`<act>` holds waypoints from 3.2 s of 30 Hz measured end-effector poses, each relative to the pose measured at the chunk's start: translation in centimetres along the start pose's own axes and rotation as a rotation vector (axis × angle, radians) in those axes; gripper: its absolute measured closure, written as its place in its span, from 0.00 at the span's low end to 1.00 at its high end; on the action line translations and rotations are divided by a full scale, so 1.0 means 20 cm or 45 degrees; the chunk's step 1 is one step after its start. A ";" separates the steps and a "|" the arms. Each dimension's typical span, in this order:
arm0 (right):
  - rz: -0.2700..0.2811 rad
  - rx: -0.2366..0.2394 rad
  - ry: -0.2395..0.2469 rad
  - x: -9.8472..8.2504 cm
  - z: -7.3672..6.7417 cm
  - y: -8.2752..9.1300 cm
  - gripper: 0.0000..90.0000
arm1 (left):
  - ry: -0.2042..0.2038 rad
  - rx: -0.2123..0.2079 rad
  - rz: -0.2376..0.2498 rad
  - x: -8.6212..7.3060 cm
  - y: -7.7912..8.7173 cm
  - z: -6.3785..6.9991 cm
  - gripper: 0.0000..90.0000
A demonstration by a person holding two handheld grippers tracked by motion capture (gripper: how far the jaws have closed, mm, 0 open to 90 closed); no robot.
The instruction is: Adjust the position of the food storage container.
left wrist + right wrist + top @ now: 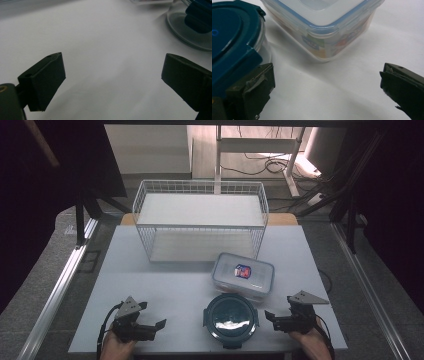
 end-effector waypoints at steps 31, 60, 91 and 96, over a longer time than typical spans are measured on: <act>-0.279 0.258 0.141 -0.10 -0.31 0.05 1.00 | 0.045 -0.031 -0.006 0.01 0.01 0.00 0.06; -0.312 0.369 0.138 -0.08 -0.51 -0.12 1.00 | 0.071 -0.115 -0.054 0.00 0.00 0.04 0.07; -0.294 0.522 0.198 0.07 -0.75 -0.37 1.00 | 0.002 -0.189 -0.168 -0.02 -0.01 0.12 0.70; -0.289 0.532 0.205 0.10 -0.79 -0.42 1.00 | 0.075 -0.143 -0.152 -0.02 0.01 0.05 0.75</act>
Point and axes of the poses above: each handheld gripper's, and its own axes: y roughly backward along the jaws, x roughly out of its top, z roughly to its right, the point moved 9 cm from there along -y, roughly forward along the jaws, and after that the axes turned 2 degrees about z, right-handed, at the moved point
